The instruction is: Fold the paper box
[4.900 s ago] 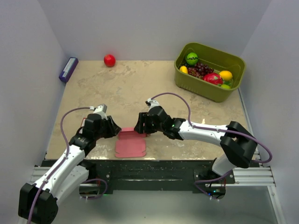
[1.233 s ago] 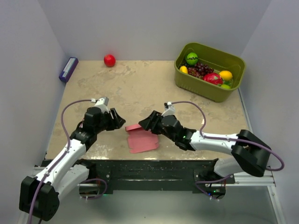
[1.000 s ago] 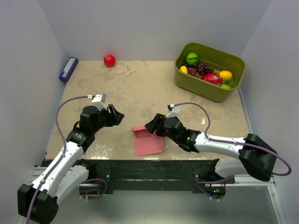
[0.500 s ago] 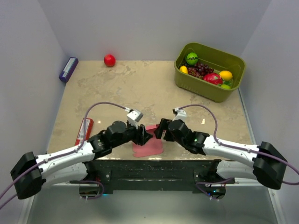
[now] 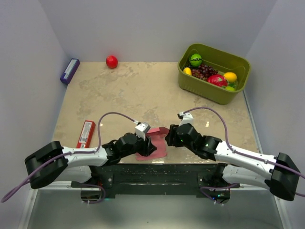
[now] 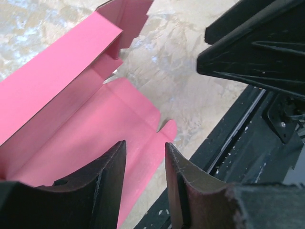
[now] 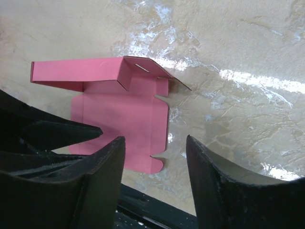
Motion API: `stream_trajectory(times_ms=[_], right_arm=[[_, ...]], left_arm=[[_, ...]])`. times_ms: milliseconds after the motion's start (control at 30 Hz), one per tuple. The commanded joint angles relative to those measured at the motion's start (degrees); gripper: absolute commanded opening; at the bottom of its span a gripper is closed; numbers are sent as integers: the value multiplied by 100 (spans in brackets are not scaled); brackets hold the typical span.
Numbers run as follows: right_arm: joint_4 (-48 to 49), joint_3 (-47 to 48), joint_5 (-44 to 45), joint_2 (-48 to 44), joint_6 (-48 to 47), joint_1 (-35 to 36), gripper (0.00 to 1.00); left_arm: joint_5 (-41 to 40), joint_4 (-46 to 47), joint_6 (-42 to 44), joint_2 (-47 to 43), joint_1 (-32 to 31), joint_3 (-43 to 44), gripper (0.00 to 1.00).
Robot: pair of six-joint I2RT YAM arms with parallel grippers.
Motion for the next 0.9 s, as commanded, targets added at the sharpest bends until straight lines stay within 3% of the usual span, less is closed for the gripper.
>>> stream_trajectory(times_ms=[0,300,467,700,867], right_arm=[[68,139,-179,95,-351,31,52],[1140,-18,-118,1035,-360,31,40],[1861,-63,496,1431,-272,31,31],[1827,148,1270,2265,-114,22,20],[2054,87,1446,2486,-61,5,19]], left_arm=[[-434,579,-164,25,-35,-134,42],[-864,658,-243,367,-35,-485,36],[-1296,272,-296,666,-35,-468,28],[-1498,69,-445,1053,-35,-459,14],[-1437,113,-445,1141,-35,-494,11]])
